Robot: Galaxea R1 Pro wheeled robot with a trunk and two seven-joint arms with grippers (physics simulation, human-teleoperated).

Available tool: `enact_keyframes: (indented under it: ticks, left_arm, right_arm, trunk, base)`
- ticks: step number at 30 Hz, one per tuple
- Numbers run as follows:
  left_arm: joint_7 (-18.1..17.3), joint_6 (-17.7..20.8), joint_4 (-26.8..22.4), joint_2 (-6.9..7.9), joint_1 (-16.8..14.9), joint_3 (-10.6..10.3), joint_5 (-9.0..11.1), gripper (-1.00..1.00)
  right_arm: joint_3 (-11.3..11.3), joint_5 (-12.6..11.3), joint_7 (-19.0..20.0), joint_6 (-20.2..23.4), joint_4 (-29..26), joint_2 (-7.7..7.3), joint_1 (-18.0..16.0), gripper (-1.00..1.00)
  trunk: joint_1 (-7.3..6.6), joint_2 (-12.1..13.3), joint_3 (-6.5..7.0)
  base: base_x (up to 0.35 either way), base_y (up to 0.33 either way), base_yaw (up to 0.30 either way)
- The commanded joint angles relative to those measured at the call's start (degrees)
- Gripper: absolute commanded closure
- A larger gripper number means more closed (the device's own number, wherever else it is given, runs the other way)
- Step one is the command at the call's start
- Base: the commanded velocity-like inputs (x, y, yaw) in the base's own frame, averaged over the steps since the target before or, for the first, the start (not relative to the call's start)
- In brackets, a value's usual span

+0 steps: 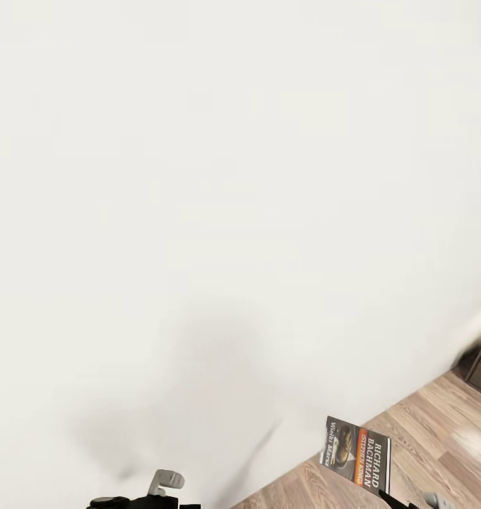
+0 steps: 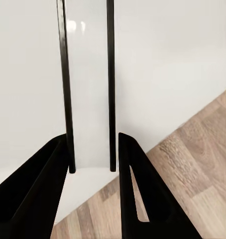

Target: In the bedroom, move the book from the bed onto either nightstand, and place the two sandals side by side next to the bed.

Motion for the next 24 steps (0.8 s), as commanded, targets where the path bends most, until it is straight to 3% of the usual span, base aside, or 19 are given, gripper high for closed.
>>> enact_keyframes:
  ticks: [1,15,17,19,21,24]
  left_arm:
    - [-0.29,0.34,-0.09,0.00,-0.01,0.50,-0.40,-1.00]
    - [0.27,0.41,0.04,-0.45,-0.01,0.42,-0.87,-1.00]
    - [1.35,0.44,0.84,-0.61,-0.01,0.37,-2.12,-1.00]
    - [4.26,0.39,2.65,-1.31,-0.01,0.21,-7.01,-1.00]
    - [5.57,0.36,3.15,-2.08,-0.01,0.21,-10.21,-1.00]
    - [6.24,0.31,3.40,-2.51,-0.01,0.23,-12.00,-1.00]
  right_arm:
    - [-0.56,0.20,0.18,-0.12,0.04,0.02,-0.07,1.00]
    - [-0.56,0.19,0.13,-0.12,0.04,0.03,-0.07,1.00]
    - [-0.56,0.16,0.11,-0.12,0.04,0.02,-0.07,1.00]
    - [-0.56,0.16,0.09,-0.12,0.04,0.01,-0.07,1.00]
    - [-0.56,0.15,0.13,-0.12,0.04,0.02,-0.07,1.00]
    - [-0.56,0.14,0.16,-0.12,0.04,0.00,-0.07,1.00]
  trunk:
    - [0.00,-0.05,-0.07]
    - [0.00,-0.05,-0.07]
    - [0.00,-0.05,-0.07]
    - [0.00,-0.05,-0.07]
    - [0.00,-0.05,-0.07]
    - [0.00,-0.05,-0.07]
  base:
    - [0.000,0.000,-0.278]
    - [0.000,0.000,-0.278]
    - [0.000,0.000,-0.278]
    - [0.000,0.000,-0.278]
    - [0.000,0.000,-0.278]
    - [0.000,0.000,-0.278]
